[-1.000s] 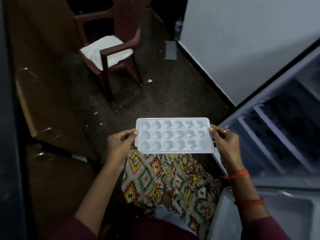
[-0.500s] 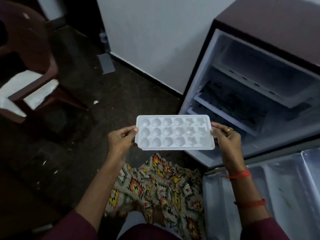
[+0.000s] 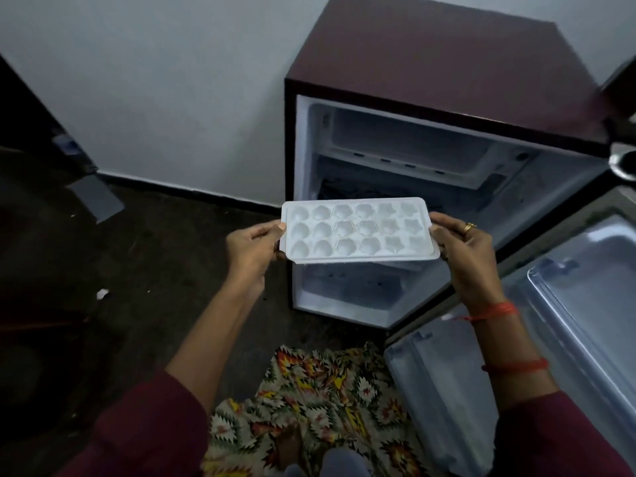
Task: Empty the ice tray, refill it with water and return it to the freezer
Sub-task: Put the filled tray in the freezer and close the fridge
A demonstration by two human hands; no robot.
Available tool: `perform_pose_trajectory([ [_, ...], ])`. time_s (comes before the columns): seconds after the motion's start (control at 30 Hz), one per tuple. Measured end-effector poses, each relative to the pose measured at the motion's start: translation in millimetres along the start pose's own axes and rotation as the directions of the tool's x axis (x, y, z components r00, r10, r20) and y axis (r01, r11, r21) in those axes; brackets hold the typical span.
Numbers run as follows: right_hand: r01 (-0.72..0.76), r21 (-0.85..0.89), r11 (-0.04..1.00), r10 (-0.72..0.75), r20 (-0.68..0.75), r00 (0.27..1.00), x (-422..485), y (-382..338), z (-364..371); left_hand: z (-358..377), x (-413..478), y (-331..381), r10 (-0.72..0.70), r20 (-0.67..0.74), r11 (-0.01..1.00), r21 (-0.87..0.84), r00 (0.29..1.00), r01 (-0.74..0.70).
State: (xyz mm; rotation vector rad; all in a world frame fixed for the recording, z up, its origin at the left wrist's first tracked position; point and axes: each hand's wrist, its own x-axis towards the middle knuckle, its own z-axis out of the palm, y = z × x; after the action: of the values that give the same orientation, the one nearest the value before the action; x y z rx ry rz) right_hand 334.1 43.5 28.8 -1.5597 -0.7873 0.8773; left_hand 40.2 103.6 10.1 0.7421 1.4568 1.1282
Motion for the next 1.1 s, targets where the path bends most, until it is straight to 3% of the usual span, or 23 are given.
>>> perform_pose_trajectory([
  [0.43,-0.013,0.120,0.993,0.032,-0.162,0.986,113.2,-7.3,-23.4,122.0,91.9,30.1,0.034,0.175,0.998,0.042,0.984,-0.042],
  [0.93,0.043,0.217,0.975,-0.010,-0.152,0.988,214.7,21.9,-23.9,194.6,172.6,26.8,0.123,0.263,0.992,-0.039,0.957,-0.117],
  [1.1,0.051,0.208,0.977,-0.022,-0.139,0.990,235.6,20.6,-14.9,212.2,183.5,32.3,0.122,0.254,0.991,0.013,0.960,-0.130],
])
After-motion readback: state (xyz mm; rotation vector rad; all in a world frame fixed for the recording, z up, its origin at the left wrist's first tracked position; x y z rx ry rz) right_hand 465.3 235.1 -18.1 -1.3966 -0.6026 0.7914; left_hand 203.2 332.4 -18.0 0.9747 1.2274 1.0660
